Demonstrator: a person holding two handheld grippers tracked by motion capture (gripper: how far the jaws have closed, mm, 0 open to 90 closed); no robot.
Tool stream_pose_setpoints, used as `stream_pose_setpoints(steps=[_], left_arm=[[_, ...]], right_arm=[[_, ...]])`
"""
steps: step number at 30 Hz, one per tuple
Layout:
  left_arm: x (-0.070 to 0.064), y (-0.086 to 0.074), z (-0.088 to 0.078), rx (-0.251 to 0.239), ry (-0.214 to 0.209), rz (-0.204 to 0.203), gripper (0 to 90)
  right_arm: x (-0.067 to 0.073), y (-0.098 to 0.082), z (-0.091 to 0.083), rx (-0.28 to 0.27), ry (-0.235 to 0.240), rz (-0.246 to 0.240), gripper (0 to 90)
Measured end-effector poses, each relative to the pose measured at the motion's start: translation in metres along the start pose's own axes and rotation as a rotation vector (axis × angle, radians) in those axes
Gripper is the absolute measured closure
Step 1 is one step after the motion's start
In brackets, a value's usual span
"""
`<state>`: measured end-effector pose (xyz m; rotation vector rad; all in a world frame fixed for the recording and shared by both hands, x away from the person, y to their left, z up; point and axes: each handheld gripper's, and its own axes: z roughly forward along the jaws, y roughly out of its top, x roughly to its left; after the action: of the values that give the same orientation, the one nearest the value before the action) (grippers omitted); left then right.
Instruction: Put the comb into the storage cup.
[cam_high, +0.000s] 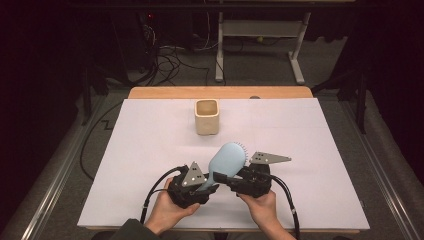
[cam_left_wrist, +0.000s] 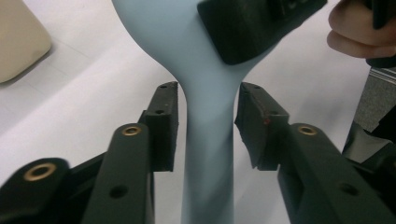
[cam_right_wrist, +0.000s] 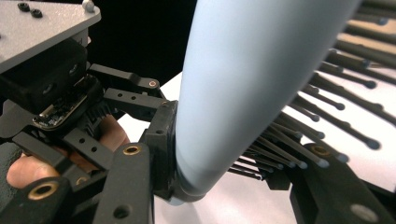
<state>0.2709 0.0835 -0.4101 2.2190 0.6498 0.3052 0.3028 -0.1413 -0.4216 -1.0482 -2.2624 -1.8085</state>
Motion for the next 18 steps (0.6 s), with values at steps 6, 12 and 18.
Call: stream_pose_setpoints(steps=[6, 12, 18], left_arm=[[0.0021, -0.0003, 0.0, 0.001, -0.01, -0.013, 47.0], [0.0055, -0.001, -0.0004, 0.003, -0.003, -0.029, 36.7], [0.0093, -0.0025, -0.0035, -0.01, 0.002, -0.038, 33.1]], right_arm=[[-0.0015, 0.0012, -0.0022, 0.001, 0.0, 0.002, 56.4], [-0.003, 0.0021, -0.0044, 0.003, -0.004, 0.008, 56.4], [-0.0044, 0.0031, -0.0061, 0.004, -0.005, 0.01, 56.4]])
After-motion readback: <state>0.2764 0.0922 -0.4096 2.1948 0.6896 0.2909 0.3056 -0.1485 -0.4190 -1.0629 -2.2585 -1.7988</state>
